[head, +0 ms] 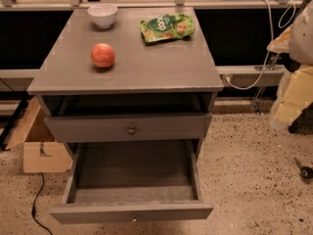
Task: Place apple into middle drawer
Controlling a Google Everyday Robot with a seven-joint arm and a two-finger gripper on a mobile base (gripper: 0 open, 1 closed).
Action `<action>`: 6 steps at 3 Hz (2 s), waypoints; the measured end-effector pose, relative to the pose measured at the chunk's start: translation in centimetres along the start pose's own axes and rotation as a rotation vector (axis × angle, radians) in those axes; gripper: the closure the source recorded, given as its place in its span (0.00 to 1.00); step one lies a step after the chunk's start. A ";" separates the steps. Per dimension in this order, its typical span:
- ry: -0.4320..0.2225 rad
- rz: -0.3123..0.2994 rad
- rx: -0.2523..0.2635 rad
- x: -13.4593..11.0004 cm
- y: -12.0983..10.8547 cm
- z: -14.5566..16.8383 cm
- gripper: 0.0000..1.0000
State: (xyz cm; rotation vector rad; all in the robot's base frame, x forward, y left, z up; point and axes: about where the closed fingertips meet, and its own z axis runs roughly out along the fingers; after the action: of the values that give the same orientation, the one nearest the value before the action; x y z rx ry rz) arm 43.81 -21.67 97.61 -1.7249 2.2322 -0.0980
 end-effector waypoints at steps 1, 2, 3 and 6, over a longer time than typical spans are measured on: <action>0.000 0.000 0.000 0.0 0.0 0.0 0.00; -0.089 0.009 0.031 -2.6 -2.2 0.8 0.00; -0.255 0.048 0.052 -7.0 -5.7 2.7 0.00; -0.555 0.109 0.025 -15.6 -10.9 7.0 0.00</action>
Offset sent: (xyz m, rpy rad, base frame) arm 0.0836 0.0553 0.0090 0.2348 -0.1404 0.0208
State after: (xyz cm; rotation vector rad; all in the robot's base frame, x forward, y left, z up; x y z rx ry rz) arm 59.47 -8.77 96.86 -1.3940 1.8893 0.3351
